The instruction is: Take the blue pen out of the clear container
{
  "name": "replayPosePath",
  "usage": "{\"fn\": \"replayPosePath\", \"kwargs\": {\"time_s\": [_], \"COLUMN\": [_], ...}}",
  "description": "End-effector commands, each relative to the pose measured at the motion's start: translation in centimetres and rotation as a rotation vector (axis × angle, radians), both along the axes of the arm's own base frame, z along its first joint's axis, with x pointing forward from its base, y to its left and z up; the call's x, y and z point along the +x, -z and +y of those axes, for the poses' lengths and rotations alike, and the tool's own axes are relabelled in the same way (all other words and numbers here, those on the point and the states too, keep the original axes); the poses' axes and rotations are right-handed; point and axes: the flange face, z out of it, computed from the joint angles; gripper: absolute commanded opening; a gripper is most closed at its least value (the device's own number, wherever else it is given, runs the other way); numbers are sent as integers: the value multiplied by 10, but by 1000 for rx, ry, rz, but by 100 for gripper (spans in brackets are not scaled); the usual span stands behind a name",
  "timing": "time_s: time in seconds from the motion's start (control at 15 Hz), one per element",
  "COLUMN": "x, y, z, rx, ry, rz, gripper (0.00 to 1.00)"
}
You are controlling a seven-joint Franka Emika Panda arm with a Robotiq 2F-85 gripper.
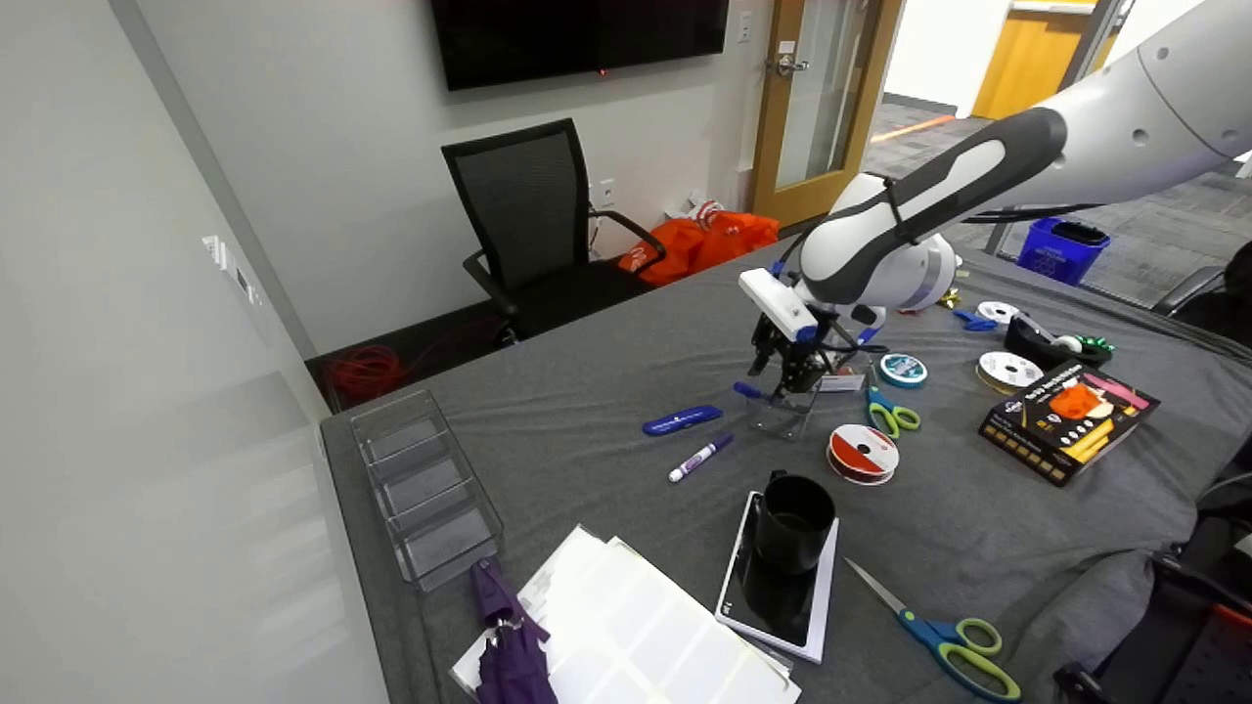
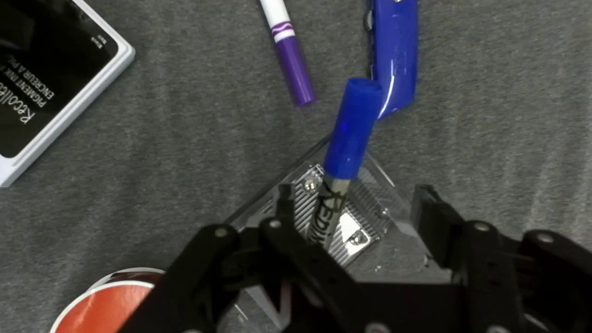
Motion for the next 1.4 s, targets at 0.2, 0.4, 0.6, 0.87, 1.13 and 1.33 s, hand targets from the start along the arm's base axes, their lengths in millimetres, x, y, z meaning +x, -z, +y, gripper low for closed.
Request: {"fn": "replayPosePath", "kwargs": {"time_s": [0.2, 0.4, 0.6, 0.87, 1.13, 1.33], "x": [-5, -8, -9, -12, -13, -22], "y": [26, 34, 34, 12, -20, -40], "z": [-16, -23, -26, -24, -23, -29], "rx": [-44, -57, -57, -6, 151, 317], "ry": [-21, -31, -35, -40, -58, -111], "rz": [-16, -9, -3, -1, -58, -60], "gripper": [30, 8, 3, 4, 4, 4]}}
